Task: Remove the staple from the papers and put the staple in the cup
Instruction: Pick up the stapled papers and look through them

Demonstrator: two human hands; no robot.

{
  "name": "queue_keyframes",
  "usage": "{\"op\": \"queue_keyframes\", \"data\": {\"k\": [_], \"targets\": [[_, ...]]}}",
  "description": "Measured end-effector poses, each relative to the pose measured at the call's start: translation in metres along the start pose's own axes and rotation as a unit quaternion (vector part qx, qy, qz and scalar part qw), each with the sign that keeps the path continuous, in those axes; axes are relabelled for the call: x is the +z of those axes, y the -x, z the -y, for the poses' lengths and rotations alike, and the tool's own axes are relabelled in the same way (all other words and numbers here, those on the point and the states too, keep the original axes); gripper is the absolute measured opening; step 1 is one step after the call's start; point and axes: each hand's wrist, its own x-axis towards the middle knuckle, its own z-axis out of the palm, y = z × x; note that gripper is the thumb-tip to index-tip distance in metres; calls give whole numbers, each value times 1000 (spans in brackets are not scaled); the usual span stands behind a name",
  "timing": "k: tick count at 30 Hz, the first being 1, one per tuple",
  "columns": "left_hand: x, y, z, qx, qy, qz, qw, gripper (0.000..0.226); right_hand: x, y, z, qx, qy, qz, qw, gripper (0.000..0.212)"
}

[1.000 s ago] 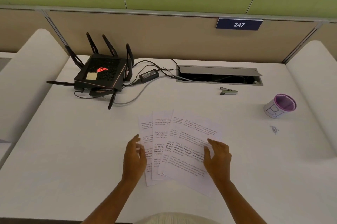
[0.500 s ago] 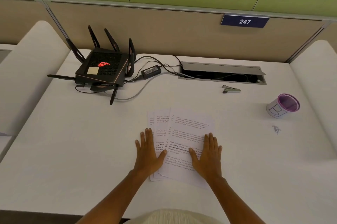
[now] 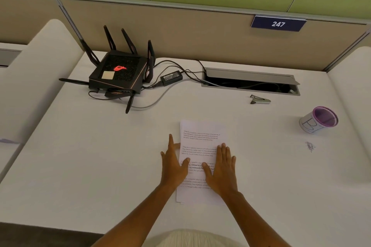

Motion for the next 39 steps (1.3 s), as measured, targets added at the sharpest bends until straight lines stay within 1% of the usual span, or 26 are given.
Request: {"op": "queue_keyframes", "data": {"k": [2,3,6,8,10,13,15,17,20,22,24,27,30,34,39], "targets": [[0,0,-3,-13,-4,-26,1000,103,0,0,-1,-2,-3,4,1000,92],[0,0,-4,-15,-1,-24,1000,96,0,0,-1,-4,-4,8,1000,91],[2,3,-7,-29,41,14,999,59,0,0,0,-14,-20,8,1000,88],[4,6,-8,-36,43,25,998,45,-3,0,0,-14,-60,-1,998,88],[3,9,-9,-33,54,19,998,39,-9,0,-1,5,-135,-18,991,91],[-5,13,-16,-13,92,8,996,37,-25,-1,-4,82,-260,-54,961,98],[-13,14,-21,1,119,9,993,37,-37,-3,-7,115,-324,-72,936,94],[-21,14,-26,9,145,1,989,36,-50,-6,-11,118,-395,-58,909,79],[-27,14,-31,8,197,-16,980,36,-59,-6,-10,98,-473,-15,876,46],[-28,16,-36,-8,238,-27,971,37,-58,-4,-2,99,-499,-9,861,34],[-28,18,-41,-30,276,-39,960,40,-55,0,6,105,-518,-13,849,29],[-31,21,-44,-46,305,-53,950,42,-51,4,13,120,-530,-17,839,28],[-37,23,-45,-39,296,-66,952,42,-55,8,17,120,-532,-19,838,27],[-47,23,-56,-13,283,-80,956,38,-69,9,23,95,-526,-33,845,28],[-59,22,-81,48,277,-96,955,33,-96,5,40,40,-524,-85,847,42]]}}
